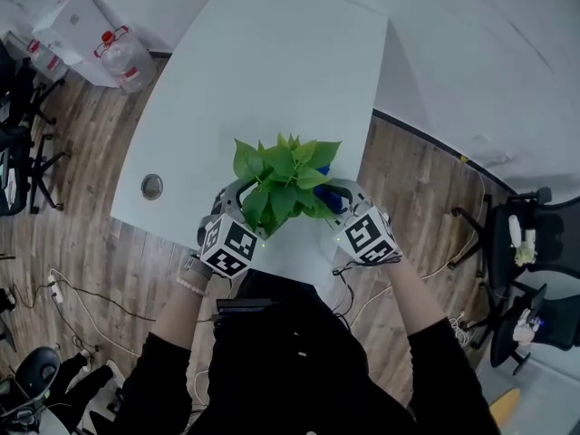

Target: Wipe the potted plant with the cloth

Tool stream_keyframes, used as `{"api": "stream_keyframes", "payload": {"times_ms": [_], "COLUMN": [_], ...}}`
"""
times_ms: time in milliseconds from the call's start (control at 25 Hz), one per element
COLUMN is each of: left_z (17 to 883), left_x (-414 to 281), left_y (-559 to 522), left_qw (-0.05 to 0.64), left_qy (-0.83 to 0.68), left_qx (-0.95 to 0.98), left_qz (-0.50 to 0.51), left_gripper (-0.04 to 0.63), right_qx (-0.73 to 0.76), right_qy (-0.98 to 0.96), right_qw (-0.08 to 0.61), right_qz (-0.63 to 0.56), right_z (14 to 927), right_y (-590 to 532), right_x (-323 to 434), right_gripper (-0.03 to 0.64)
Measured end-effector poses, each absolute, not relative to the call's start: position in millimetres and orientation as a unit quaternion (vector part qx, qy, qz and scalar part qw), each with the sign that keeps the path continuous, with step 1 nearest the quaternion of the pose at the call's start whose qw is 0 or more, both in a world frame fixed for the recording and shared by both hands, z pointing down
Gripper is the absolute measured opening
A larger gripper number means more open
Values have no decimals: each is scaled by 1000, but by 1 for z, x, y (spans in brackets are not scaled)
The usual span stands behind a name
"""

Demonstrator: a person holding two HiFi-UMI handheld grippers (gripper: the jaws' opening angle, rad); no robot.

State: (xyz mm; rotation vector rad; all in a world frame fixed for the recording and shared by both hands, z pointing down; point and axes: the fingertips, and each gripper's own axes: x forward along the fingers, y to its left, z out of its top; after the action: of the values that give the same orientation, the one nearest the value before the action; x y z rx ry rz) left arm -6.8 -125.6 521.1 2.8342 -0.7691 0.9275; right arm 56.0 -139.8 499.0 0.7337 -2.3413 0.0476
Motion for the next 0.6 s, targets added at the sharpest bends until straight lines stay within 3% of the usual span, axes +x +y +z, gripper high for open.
{"api": "stream_keyframes", "payload": {"times_ms": [600], "left_z": [524], "left_x": [11], "left_y": [-102], "left_qw": [49], "left_qy": [-290], "left_qx": [906], "left_qz": [304], "left_gripper": [396], "right_qx": [334], "right_qy": [-884], "right_qw": [321], "right_qz": [52], "right_z": [517], "right_y": [-59], "right_x": [42], "right_gripper": [83]}}
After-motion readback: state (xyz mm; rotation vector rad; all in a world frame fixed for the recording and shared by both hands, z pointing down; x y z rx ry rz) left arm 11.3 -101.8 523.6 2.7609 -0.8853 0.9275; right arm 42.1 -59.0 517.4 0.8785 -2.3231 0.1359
